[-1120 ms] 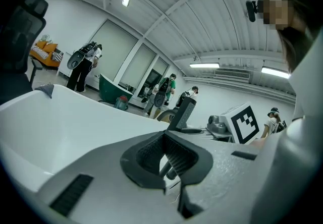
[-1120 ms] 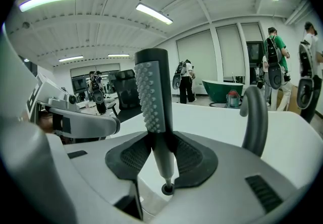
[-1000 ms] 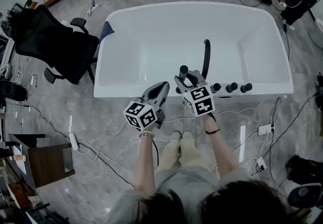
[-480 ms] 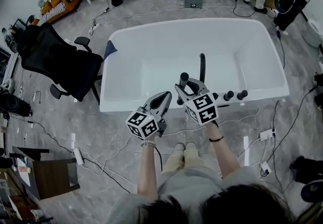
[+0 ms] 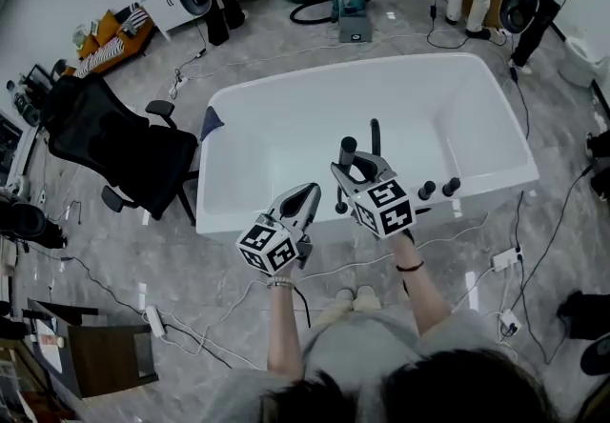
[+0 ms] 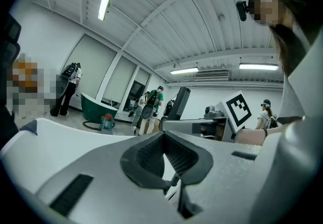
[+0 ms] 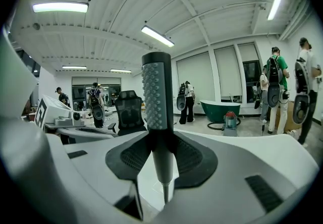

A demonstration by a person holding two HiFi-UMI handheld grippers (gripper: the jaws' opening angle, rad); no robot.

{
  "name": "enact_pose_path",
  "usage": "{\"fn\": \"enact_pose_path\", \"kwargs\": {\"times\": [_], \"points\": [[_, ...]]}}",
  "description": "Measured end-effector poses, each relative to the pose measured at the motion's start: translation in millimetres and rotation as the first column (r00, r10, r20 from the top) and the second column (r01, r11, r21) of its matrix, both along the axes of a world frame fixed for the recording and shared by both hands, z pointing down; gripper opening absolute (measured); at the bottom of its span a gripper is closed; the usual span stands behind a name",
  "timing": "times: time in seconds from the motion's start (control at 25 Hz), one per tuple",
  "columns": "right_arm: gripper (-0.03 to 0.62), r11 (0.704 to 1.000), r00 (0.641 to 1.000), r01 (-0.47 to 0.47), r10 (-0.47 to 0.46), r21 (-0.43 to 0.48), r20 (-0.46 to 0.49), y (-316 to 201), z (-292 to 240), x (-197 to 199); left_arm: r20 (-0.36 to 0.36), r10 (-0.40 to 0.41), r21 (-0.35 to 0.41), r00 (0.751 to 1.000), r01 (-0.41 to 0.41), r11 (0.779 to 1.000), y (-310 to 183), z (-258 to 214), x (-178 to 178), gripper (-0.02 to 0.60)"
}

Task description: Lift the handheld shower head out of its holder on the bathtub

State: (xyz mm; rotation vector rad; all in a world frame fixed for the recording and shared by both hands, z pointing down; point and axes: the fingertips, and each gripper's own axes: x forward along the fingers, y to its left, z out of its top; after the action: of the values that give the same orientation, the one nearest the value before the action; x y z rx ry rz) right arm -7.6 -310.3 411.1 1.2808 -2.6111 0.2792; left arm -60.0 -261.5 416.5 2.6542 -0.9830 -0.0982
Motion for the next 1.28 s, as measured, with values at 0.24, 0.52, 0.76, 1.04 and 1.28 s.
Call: {"fn": "enact_pose_path", "kwargs": {"times": [0.24, 0.52, 0.76, 1.04, 1.28], "points": [[0.133, 0.998, 0.999, -0.020, 0.018, 0.055, 0.038, 8, -38, 1, -0.005, 0.024, 0.056, 1.000, -0.024, 0.998, 3, -29, -1, 0.005], [0.132, 0.993, 0.998, -0.038, 0.032, 0.111, 0.060, 26, -71, -1, -0.011, 0.046, 0.133, 0.999, -0.044, 0.990, 10, -63, -4, 0.005], [0.133, 0.989, 0.996, -0.058, 0.048, 0.139, 0.073, 38, -83, 7, -0.012, 0.063, 0.176, 0.998, -0.060, 0.982, 19, -78, 3, 0.005], [0.133, 0.985, 0.997, -0.049, 0.038, 0.166, 0.070, 50, -95, 7, -0.013, 0.070, 0.202, 0.997, -0.066, 0.977, 28, -89, 7, 0.005], [0.133, 0.980, 0.997, -0.044, 0.030, 0.197, 0.074, 59, -106, 4, -0.009, 0.075, 0.229, 0.997, -0.071, 0.971, 35, -97, 3, 0.005]]}}
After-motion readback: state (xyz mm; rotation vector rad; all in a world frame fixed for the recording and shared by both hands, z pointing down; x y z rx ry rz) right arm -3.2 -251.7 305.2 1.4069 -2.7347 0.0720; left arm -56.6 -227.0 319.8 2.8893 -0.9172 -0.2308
